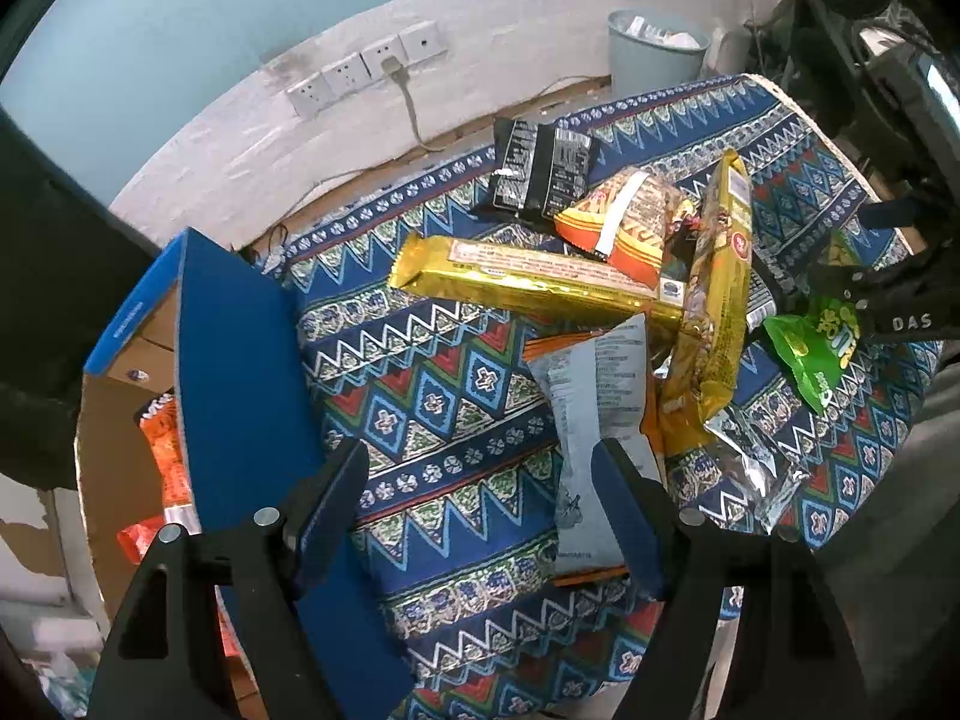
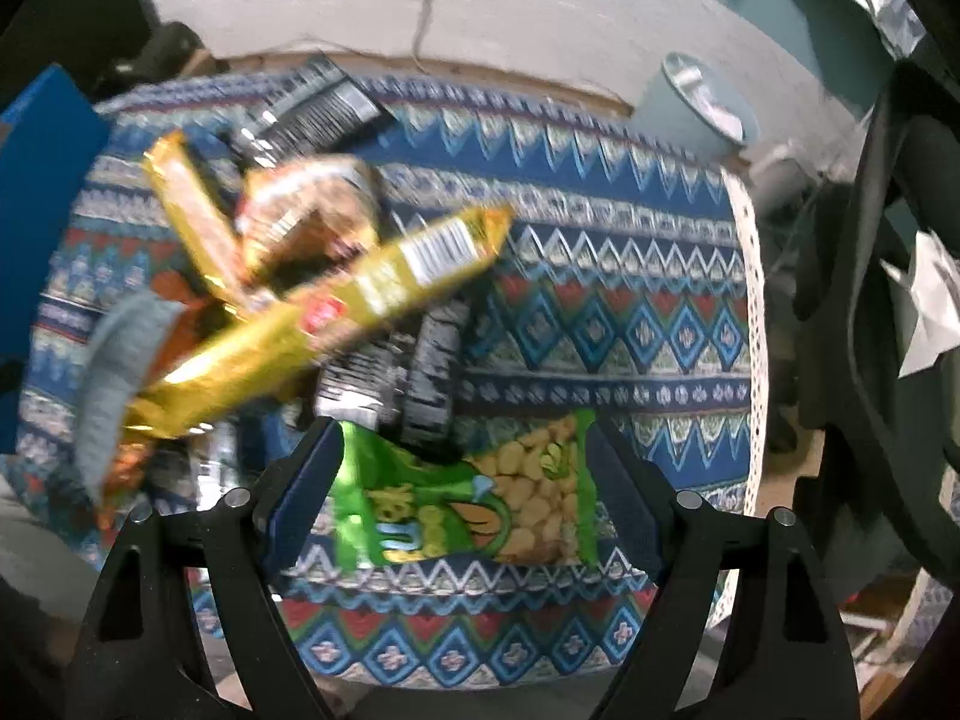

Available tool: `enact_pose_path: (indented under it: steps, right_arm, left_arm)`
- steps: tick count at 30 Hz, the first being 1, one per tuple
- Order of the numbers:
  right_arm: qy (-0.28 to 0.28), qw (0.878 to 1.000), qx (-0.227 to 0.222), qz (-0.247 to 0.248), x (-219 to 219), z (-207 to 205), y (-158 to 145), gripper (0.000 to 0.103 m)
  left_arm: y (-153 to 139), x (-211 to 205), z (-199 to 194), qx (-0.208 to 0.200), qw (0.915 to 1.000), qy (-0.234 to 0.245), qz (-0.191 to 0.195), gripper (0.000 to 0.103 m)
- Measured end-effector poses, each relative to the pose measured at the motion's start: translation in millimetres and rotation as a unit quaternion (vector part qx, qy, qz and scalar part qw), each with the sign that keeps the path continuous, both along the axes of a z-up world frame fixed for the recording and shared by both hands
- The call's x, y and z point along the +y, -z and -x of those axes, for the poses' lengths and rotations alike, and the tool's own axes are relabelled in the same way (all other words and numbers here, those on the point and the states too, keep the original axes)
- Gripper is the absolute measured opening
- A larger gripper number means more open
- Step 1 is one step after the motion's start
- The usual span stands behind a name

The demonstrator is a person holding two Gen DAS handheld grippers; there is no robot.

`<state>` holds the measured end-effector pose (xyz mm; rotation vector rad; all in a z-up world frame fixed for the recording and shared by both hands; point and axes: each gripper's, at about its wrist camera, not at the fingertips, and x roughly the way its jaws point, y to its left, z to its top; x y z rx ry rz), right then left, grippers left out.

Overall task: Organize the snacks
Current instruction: 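Grasp the white packet with the left tool while the right tool grasps the green peanut bag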

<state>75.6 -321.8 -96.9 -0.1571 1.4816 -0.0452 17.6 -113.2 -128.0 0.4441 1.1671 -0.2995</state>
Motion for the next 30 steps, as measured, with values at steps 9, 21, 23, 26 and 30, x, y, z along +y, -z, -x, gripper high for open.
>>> enact_pose_path:
  steps: [9, 21, 23, 26, 30]
  right_arm:
    - [-0.033, 0.998, 0.037, 0.040, 6.7, 1.4, 37.7, 0.082]
    - [-0.049, 0.996, 0.061, 0.049, -6.4, 43.5, 40.6, 0.082]
    - [-0.018, 0.997, 0.063, 0.032, -21.7, 47.9, 41.8, 0.083]
    - [0.028, 0.997, 0.065, -0.006, -42.8, 47.9, 47.8, 0.083]
    - [0.067, 0.994, 0.067, -0.052, -62.6, 42.2, 59.9, 0.083]
  left_arm:
    - [14.0, -8.9, -10.8, 0.016, 0.9998, 0.000, -0.006, 0.078]
    - [23.8, -16.4, -15.8, 0.050, 0.9987, -0.005, 0.011, 0.078]
    - [26.5, -18.3, -16.5, 0.061, 0.9979, -0.009, 0.017, 0.078]
    - [32.5, -22.7, -16.8, 0.081, 0.9963, -0.011, 0.028, 0.081]
    - [42.9, -26.7, -17.0, 0.094, 0.9951, -0.011, 0.026, 0.081]
